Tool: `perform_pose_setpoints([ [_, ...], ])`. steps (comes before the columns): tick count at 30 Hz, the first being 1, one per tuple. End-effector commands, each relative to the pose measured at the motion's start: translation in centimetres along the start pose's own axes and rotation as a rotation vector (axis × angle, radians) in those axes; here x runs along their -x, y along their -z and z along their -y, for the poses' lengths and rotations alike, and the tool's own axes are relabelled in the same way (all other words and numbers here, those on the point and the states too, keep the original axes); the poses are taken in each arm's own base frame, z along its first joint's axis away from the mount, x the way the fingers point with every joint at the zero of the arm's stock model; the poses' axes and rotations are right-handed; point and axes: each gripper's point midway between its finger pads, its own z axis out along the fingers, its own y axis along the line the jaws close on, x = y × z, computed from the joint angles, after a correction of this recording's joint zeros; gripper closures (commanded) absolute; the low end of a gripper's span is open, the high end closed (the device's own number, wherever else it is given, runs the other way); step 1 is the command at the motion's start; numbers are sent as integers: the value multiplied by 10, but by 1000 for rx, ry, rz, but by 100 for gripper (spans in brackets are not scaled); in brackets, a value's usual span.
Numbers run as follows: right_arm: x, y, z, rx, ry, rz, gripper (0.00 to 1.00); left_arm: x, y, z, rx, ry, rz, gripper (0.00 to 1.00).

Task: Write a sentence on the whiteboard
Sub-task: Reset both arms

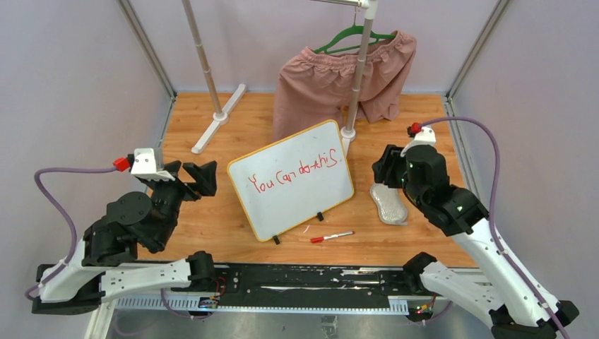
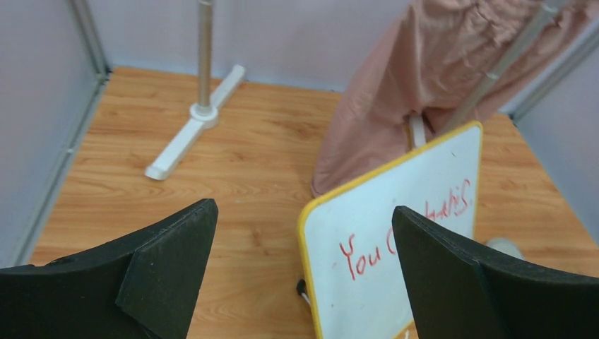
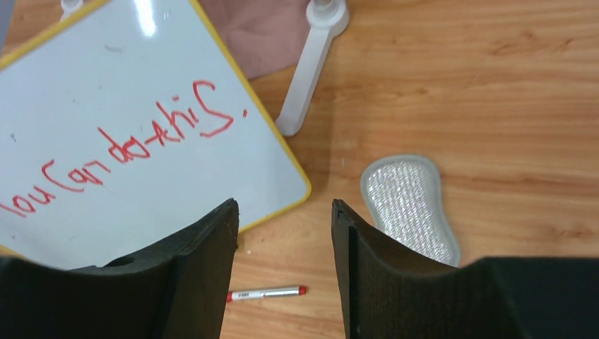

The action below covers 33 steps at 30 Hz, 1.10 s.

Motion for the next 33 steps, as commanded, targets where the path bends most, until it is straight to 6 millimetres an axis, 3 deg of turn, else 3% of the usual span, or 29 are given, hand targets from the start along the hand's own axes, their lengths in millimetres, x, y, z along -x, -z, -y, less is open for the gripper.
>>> perform_pose_setpoints([
  [1,54,12,12,-121,38,163,43,28,-5,-23,246,44,81,0],
  [4,90,26,-4,-173,184,263,40,36,-8,-19,291,60,95,0],
  [6,119,41,-10,-306,324,377,37,37,-10,-14,291,73,97,0],
  [9,139,45,-23,-393,422,445,32,36,-12,-10,283,100,97,0],
  [16,129,27,-37,-236,387,437,20,22,-13,-2,213,143,79,0],
  [22,114,-4,-1,-126,114,301,19,13,-14,0,189,88,70,0],
  [29,113,-8,10,-159,72,296,19,26,-19,1,280,154,109,0],
  [33,109,-6,16,-183,77,299,20,18,-21,0,319,270,150,0],
])
